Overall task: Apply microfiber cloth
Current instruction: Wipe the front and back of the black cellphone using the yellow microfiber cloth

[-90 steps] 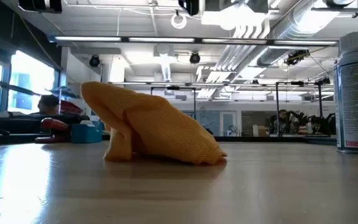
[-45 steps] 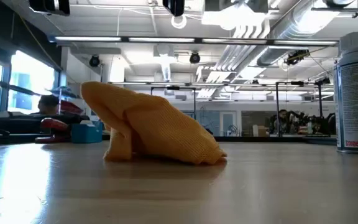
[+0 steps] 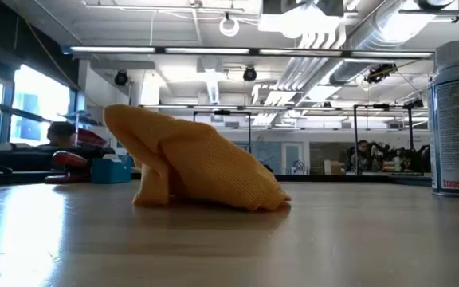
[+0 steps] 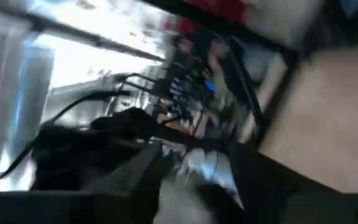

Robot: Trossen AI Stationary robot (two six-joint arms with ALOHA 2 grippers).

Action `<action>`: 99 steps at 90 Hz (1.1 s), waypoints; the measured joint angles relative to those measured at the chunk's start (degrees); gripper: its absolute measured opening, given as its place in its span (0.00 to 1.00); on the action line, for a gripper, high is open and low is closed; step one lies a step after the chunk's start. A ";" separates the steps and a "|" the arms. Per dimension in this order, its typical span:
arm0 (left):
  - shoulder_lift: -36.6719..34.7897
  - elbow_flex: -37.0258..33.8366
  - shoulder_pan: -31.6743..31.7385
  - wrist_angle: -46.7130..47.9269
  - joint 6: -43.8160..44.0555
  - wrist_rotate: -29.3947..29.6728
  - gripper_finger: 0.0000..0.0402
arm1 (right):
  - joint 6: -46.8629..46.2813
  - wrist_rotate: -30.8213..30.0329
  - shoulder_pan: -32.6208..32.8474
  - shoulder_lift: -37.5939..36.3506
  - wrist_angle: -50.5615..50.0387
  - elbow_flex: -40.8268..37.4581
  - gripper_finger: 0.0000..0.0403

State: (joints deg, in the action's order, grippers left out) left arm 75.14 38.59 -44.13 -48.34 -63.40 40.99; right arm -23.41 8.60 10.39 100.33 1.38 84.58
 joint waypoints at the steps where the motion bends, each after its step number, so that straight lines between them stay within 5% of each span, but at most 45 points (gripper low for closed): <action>1: -0.41 0.01 -0.11 0.06 1.68 0.67 0.49 | 0.44 -0.46 0.01 -0.08 -0.23 0.00 0.00; 17: -8.01 -0.11 -2.07 1.10 23.30 14.39 0.60 | 7.13 -8.64 1.58 -1.83 -3.89 0.06 0.00; 52: -16.01 -3.39 2.55 3.20 54.07 10.17 0.61 | 23.76 -21.97 6.21 -0.82 -3.66 -0.04 0.00; 82: -15.90 -3.39 15.40 7.38 69.71 -16.06 0.61 | 23.46 -22.99 5.45 -0.28 -3.93 -0.07 0.00; 99: -15.90 -3.39 16.81 9.58 65.72 -17.60 0.61 | 22.69 -23.66 5.29 -0.28 -4.18 -0.07 0.00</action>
State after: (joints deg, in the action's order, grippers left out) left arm 59.24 35.20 -27.32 -38.76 2.31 23.39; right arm -0.72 -15.06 15.68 100.05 -2.80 84.51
